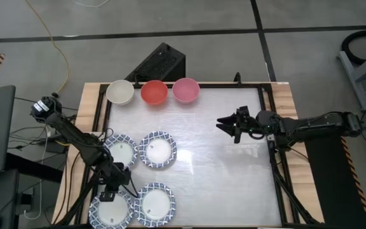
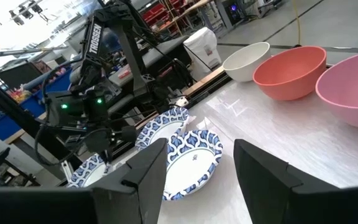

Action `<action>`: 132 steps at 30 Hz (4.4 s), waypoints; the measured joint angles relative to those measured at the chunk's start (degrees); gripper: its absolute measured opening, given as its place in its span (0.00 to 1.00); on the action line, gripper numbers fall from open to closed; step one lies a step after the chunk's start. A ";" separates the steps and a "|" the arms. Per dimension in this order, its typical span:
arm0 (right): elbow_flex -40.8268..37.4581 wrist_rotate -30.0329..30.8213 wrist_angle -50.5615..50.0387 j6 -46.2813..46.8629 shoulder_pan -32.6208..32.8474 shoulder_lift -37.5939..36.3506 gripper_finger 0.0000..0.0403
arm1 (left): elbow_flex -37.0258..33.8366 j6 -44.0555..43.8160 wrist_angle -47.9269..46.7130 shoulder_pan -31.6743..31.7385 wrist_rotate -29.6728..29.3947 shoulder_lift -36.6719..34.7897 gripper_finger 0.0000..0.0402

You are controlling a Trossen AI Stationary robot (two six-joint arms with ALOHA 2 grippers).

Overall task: Nest bowls inside each other by size order
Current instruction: Stack the white patterned bowl on top of the white patterned bowl

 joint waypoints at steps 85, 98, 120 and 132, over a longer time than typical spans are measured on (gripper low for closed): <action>0.27 7.64 14.77 12.28 0.00 14.27 0.51 | 30.43 5.88 -9.26 39.96 -22.45 -0.13 0.00; 19.85 3.12 -10.41 6.55 -0.26 17.68 0.51 | 30.43 8.94 -2.80 44.88 -15.93 -0.51 0.00; 26.88 2.24 -23.95 7.64 -0.21 22.99 0.51 | 30.38 10.36 -2.01 47.85 -20.05 -3.13 0.00; 26.88 -1.57 -23.70 9.06 -0.32 24.37 0.51 | 30.39 9.95 -3.42 49.39 -20.05 -5.43 0.00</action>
